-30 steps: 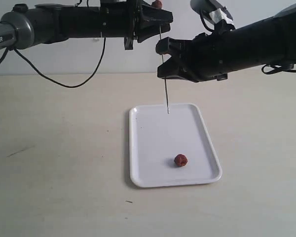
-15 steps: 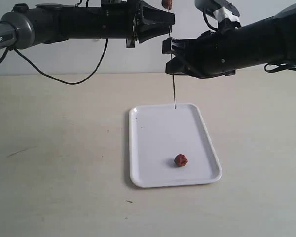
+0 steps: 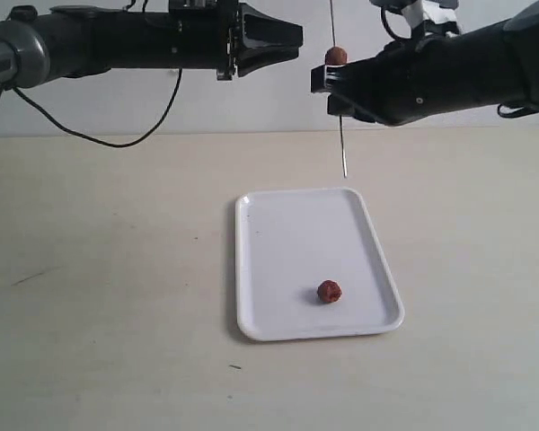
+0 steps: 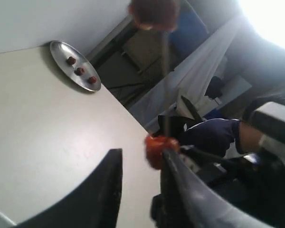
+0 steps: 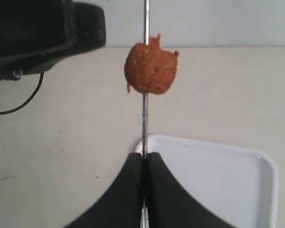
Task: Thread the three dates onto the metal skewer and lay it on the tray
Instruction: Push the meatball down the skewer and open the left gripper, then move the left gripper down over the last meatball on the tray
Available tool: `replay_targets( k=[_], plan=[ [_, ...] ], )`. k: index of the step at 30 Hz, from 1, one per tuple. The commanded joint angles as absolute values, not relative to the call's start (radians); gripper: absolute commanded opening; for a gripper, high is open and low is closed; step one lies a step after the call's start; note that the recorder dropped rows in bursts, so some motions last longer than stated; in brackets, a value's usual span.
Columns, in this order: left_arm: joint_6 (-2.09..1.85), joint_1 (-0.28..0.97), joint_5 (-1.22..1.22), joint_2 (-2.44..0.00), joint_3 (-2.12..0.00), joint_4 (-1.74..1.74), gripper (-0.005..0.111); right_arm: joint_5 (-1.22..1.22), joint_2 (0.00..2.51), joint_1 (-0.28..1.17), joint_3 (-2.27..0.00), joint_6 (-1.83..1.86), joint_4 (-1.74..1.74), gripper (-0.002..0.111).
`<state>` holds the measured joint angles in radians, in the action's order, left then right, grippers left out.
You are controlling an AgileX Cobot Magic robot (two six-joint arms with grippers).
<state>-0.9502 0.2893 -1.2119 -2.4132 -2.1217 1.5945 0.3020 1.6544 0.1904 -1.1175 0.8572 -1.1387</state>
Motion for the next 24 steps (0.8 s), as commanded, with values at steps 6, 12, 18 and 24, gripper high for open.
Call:
replay_targets(
  k=[6,12,18,24],
  plan=[
    [-0.969,0.298,-1.221,-2.407,-2.12,1.334,0.053,0.351,1.483,0.187,-1.125,0.348,-0.648,0.0],
    [-0.965,0.372,-1.221,-2.407,-2.12,1.02,0.061,0.455,1.414,0.187,-1.125,-0.075,-0.168,0.0],
    [-1.059,0.501,-1.221,-2.407,-2.12,0.725,0.061,0.633,1.369,0.187,-1.125,-0.179,0.065,0.0],
    [-1.171,0.618,-1.221,-2.407,-2.12,0.46,0.061,0.752,1.364,0.183,-1.123,-0.183,0.073,0.0]
  ],
)
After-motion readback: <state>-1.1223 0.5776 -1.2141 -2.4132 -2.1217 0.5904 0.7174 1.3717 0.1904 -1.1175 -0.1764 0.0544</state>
